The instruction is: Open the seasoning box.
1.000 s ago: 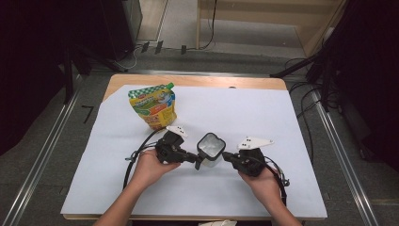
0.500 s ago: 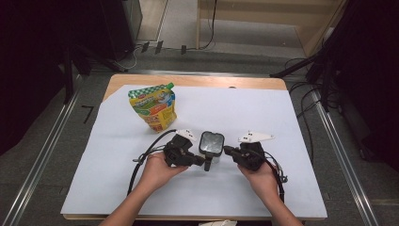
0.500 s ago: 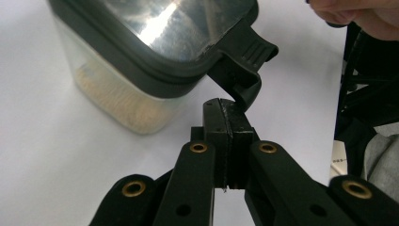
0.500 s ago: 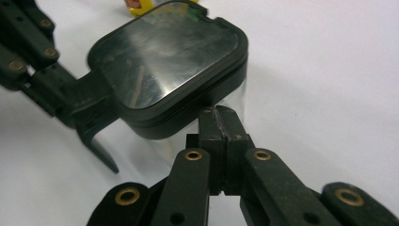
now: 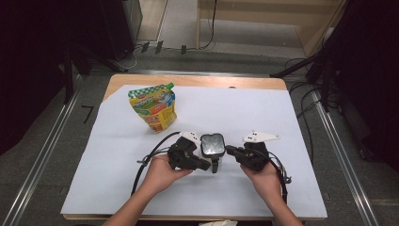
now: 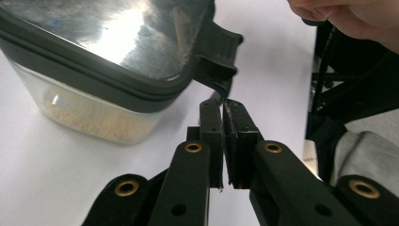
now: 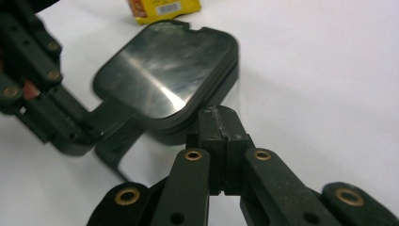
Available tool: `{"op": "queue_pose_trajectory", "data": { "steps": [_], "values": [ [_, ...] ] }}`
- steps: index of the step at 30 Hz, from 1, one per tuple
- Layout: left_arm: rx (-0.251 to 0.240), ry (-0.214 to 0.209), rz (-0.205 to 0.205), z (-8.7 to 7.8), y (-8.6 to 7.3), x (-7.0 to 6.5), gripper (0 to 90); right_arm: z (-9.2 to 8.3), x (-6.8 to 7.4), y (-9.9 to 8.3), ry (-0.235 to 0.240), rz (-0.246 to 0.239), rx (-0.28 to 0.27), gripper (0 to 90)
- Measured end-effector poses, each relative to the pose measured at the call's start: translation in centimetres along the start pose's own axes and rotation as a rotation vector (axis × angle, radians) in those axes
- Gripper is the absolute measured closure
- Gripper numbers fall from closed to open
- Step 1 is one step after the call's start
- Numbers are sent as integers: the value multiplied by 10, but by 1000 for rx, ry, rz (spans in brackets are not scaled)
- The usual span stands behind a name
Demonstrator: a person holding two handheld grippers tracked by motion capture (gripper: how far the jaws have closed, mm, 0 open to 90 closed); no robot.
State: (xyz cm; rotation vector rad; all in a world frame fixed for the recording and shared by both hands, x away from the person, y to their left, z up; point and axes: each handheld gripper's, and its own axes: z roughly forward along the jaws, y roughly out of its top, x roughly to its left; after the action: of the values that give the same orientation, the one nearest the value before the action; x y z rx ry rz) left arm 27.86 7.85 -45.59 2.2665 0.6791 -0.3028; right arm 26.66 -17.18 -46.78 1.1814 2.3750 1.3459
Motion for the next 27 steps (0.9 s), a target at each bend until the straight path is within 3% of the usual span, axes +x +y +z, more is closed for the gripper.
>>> {"op": "queue_pose_trajectory", "data": {
  "steps": [3,5,11,20,27],
  "values": [
    [22,12,13,-7,-1,0,849,-8,8,-3,-2,-30,11,900],
    [31,13,15,-11,-2,2,835,-12,11,-5,7,-24,19,900],
    [8,17,1,-25,-2,10,764,-20,25,-10,39,-35,33,900],
    [-17,29,-30,-39,-3,25,625,-10,49,-17,100,-77,78,900],
    [-29,45,-28,-42,-5,29,564,3,61,-20,110,-93,86,900]
  ]
}}
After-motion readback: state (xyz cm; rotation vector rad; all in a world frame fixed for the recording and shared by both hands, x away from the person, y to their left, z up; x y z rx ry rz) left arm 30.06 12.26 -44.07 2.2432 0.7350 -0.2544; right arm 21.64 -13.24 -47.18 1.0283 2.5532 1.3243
